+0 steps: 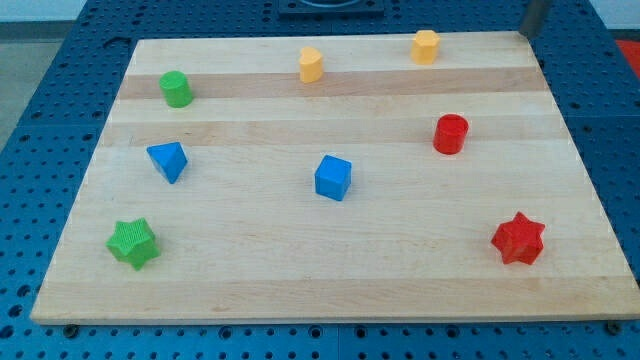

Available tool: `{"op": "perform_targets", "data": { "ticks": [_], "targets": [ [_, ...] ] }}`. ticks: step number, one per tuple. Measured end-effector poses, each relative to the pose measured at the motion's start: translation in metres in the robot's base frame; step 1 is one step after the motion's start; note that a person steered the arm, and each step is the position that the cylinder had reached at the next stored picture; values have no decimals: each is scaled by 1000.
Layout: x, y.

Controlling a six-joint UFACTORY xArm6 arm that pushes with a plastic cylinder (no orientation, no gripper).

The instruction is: Move your arm towards the yellow heart

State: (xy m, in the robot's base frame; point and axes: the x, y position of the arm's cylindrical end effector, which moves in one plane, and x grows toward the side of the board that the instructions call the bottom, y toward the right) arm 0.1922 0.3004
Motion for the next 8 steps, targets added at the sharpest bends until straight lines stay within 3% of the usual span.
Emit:
{"op": "perform_targets", "data": {
  "ticks": [4,6,7,8],
  "targets": [
    [4,-1],
    [4,-52],
    [-1,-51],
    [35,-17]
  ]
}}
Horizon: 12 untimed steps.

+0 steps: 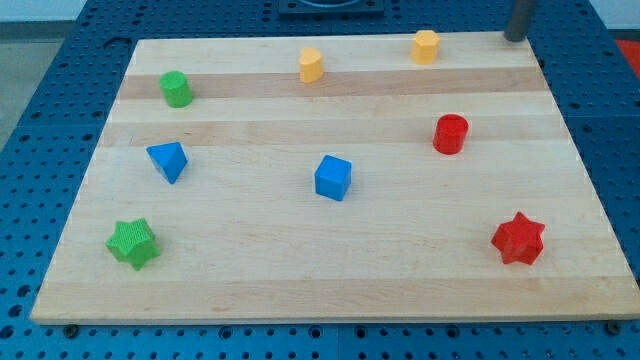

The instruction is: Move your arm towards the yellow heart

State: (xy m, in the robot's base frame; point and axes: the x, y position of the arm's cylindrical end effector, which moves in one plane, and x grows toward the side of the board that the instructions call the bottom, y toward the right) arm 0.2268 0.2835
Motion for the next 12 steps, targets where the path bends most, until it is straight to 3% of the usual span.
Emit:
{"op": "perform_targets", "data": {
  "ticks": [1,3,4,7,10,11,12],
  "targets": [
    [85,-11],
    [111,-244],
    [126,-273],
    [126,-277],
    [103,-284],
    [101,-359],
    [67,-372]
  ]
}}
